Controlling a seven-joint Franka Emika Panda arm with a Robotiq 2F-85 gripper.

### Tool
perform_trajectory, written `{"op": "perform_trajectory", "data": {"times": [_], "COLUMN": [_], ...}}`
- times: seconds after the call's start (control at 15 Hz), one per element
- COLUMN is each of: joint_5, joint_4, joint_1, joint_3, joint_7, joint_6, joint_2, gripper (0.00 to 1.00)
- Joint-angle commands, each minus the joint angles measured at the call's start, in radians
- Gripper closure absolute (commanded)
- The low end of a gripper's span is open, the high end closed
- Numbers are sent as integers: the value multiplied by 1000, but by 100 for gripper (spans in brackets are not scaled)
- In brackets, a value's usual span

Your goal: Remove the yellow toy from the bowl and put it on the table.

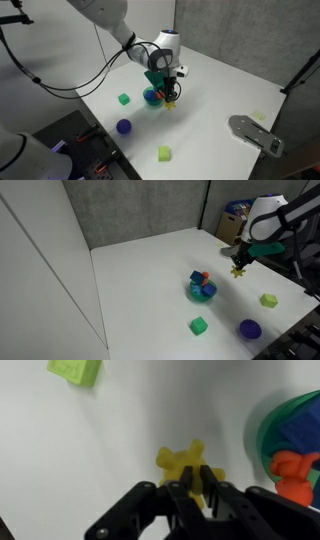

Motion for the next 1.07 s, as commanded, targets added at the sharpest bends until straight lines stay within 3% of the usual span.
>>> {"op": "perform_trajectory", "data": {"times": [0.0,0.07,0.13,0.6,0.73,1.0], "joint_5": [31,38,41,80,95,125], "joint_4": [-31,-35,-38,-40,-36,-30], "joint_1": [-25,-31,-34,-20,-12,10], "joint_3": [3,7,8,47,73,121], "joint_7": [-55,-67,-71,-123,-141,-171], "joint_6": [59,62,65,22,0,-52], "joint_2": [13,14,14,-43,-69,-131], "gripper": [94,61,60,6,0,0]}}
